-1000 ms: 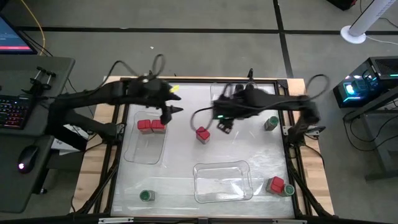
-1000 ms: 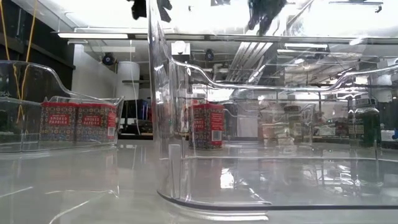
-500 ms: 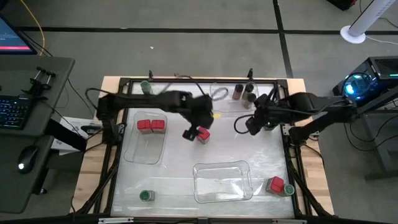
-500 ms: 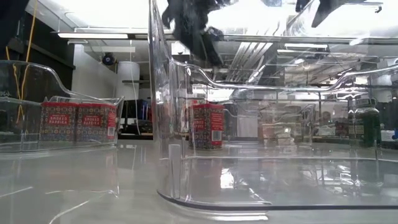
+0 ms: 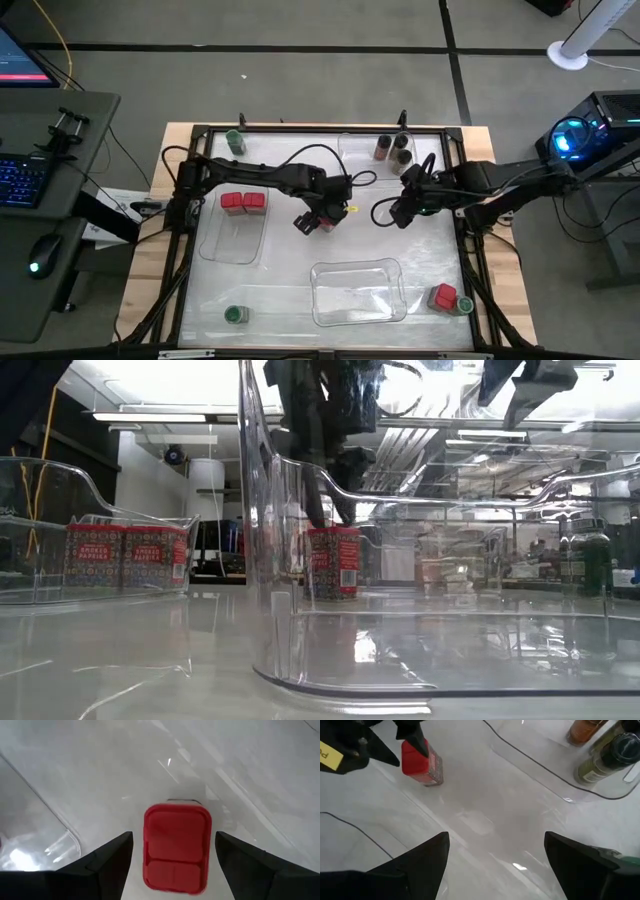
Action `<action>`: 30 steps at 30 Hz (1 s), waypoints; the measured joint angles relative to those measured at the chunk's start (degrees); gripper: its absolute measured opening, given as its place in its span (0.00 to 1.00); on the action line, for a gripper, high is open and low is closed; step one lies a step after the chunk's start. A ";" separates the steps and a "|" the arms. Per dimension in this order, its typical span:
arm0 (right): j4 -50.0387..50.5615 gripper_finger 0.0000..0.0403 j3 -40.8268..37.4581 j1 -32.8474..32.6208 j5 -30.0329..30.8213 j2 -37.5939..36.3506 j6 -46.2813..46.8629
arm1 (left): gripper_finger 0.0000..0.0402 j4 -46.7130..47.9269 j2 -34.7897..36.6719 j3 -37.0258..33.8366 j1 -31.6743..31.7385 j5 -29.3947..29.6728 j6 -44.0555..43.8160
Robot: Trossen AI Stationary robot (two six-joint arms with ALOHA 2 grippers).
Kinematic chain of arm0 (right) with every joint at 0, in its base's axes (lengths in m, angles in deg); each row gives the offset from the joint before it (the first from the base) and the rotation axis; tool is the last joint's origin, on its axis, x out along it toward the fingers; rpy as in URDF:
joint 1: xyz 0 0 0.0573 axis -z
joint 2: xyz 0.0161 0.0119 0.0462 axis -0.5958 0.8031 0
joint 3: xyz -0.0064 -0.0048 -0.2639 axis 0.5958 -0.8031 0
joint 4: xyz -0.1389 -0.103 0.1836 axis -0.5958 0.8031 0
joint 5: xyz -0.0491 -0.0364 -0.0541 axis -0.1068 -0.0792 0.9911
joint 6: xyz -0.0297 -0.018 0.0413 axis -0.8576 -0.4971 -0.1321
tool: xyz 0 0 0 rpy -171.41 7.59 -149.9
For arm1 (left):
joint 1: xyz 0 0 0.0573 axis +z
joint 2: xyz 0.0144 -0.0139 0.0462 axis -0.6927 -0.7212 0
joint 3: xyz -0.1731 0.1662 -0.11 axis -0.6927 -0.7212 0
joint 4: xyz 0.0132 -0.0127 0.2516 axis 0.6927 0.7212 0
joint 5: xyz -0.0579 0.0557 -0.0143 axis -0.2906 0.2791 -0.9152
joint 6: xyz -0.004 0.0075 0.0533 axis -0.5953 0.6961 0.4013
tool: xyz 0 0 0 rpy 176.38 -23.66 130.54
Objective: Sort spices by type
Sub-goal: Put the red seasoning can into the middle left transparent bin
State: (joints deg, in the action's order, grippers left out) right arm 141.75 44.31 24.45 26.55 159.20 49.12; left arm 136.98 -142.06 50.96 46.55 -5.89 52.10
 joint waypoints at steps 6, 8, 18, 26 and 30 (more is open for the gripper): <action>-0.23 0.80 0.00 0.00 -0.20 0.02 -0.76 | 0.67 0.36 -0.69 -1.17 0.33 -0.11 1.45; -0.21 0.80 0.00 0.00 -0.20 0.00 -0.88 | 0.67 0.07 -1.24 -1.80 0.34 -0.10 1.47; -1.22 0.80 0.00 0.00 -0.19 0.02 -0.77 | 0.67 -0.21 -4.69 -2.05 0.32 0.56 -2.36; -1.87 0.80 0.00 0.00 0.27 0.02 -2.02 | 0.46 -0.23 -3.36 -1.02 0.40 1.26 -8.49; -2.00 0.80 0.00 0.08 2.79 0.02 -2.08 | 0.46 0.16 0.16 0.24 1.71 1.31 -13.56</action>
State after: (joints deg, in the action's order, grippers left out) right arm 139.75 44.31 24.53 29.34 159.22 47.04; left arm 137.14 -141.90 51.20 48.25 -4.58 38.54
